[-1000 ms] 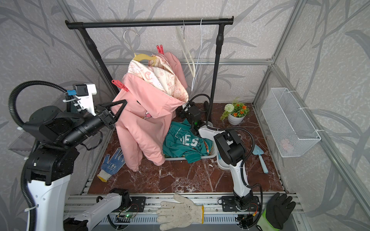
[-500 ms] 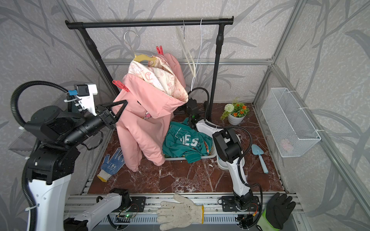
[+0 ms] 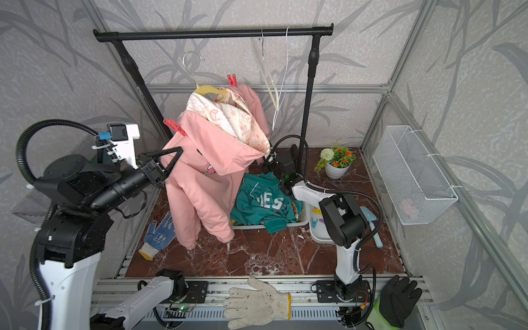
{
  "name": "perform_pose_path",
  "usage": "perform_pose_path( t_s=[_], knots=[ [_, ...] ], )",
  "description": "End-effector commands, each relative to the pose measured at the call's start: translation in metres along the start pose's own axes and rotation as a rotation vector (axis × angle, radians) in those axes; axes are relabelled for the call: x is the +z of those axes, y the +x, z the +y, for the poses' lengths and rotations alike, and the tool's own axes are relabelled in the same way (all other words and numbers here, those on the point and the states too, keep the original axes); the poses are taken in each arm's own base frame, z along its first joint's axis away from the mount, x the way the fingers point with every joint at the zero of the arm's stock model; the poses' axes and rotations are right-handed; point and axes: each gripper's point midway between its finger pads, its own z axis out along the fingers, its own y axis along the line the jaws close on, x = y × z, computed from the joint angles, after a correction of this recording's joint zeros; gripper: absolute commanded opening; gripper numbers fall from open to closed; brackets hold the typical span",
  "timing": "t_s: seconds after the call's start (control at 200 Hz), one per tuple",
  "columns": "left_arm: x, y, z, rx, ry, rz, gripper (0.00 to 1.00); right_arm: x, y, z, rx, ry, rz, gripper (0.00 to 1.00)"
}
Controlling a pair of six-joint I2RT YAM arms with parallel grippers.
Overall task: Remove the clothespins securing jackets to the hanger
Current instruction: Adjust the jacket in the basket.
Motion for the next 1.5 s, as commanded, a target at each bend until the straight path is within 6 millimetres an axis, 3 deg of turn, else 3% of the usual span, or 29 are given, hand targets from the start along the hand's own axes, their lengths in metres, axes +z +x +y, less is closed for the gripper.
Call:
perform_pose_path(
  t_s=[0.0, 0.075, 0.085, 0.12, 0.195, 0.41, 0.63, 0.87, 1.22, 1.43, 1.495],
  knots=[
    [-0.022, -0.055, -0.048, 0.118, 0.161, -0.215, 0.00, -0.026, -0.016, 0.001, 0.057, -0.006, -0.021, 0.00],
    [-0.024, -0.058, -0.053, 0.110, 0.187, -0.223, 0.00, -0.037, -0.010, 0.003, 0.076, -0.012, 0.001, 0.00],
    [-0.023, -0.059, -0.054, 0.109, 0.191, -0.223, 0.00, -0.042, -0.019, 0.002, 0.076, -0.011, -0.014, 0.00],
    [-0.025, -0.060, -0.056, 0.108, 0.199, -0.227, 0.00, -0.048, -0.024, 0.003, 0.079, -0.014, -0.015, 0.00],
    [-0.026, -0.059, -0.059, 0.101, 0.212, -0.222, 0.00, -0.059, -0.021, 0.004, 0.090, -0.015, 0.021, 0.00],
    [-0.009, -0.045, -0.045, 0.007, 0.221, -0.192, 0.00, -0.094, -0.015, -0.002, 0.102, 0.032, 0.111, 0.00],
    [0.010, -0.018, -0.024, -0.038, 0.186, -0.132, 0.00, -0.132, 0.018, -0.010, 0.125, 0.105, 0.207, 0.00],
    [0.038, 0.011, 0.010, -0.012, 0.110, -0.100, 0.00, -0.143, 0.054, -0.010, 0.187, 0.135, 0.293, 0.00],
    [0.064, 0.030, 0.019, 0.124, 0.115, -0.061, 0.00, -0.163, 0.089, -0.017, 0.257, 0.193, 0.374, 0.01],
    [0.076, 0.053, 0.009, 0.174, 0.199, 0.016, 0.00, -0.175, 0.105, -0.020, 0.277, 0.213, 0.431, 0.13],
    [0.079, 0.064, 0.008, 0.184, 0.207, 0.053, 0.00, -0.177, 0.107, -0.017, 0.281, 0.198, 0.442, 0.24]
  ],
)
